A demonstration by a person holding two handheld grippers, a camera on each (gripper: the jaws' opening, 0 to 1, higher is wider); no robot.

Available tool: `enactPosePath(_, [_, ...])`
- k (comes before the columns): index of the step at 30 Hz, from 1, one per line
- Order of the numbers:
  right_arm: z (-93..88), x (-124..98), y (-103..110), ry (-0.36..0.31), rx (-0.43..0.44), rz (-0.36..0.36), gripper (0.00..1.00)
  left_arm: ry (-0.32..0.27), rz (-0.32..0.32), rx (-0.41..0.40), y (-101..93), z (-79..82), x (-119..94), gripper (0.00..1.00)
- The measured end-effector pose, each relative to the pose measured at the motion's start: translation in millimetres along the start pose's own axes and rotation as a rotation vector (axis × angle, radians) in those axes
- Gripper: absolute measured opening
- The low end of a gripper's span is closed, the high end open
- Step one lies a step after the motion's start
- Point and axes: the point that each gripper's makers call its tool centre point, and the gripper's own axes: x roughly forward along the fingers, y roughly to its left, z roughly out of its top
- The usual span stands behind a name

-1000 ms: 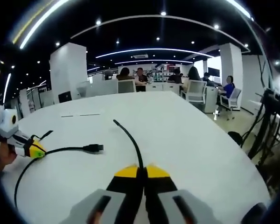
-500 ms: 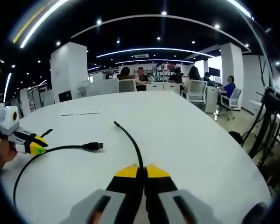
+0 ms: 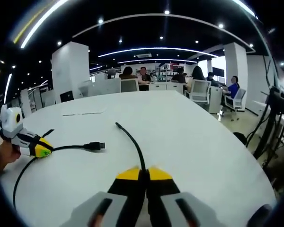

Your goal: Find the charging cable on the desk, coil it up and secure with Velcro.

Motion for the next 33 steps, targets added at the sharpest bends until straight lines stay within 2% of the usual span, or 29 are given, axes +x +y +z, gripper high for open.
enactPosePath(6, [-0.3,1,2,0.003,-0.001,0.005,0.05,0.012,-0.006,0.026,-2.2,1.3,2,0.05])
enactPosePath(17, [2.8,-1,6,-0.008,-0.003,0.017,0.05,0.011,0.021,0.005,1.9,4.2,2,0.03])
enactPosePath(22, [4.5,-2,10,-0.012,-0.001,0.025,0.05,-0.019,0.027,0.001,13.5,18.0,0,0.03])
enactPosePath(29, [12.6,-3,23,-0.027,-0.007,0.050,0.05,-0.028,0.020,-0.018,8.8,17.1,-16,0.03])
enactPosePath(33, [18.2,-5,39,-0.038,-0.012,0.079,0.05,-0.041,0.024,-0.029,9.2,17.6,-29,0.03])
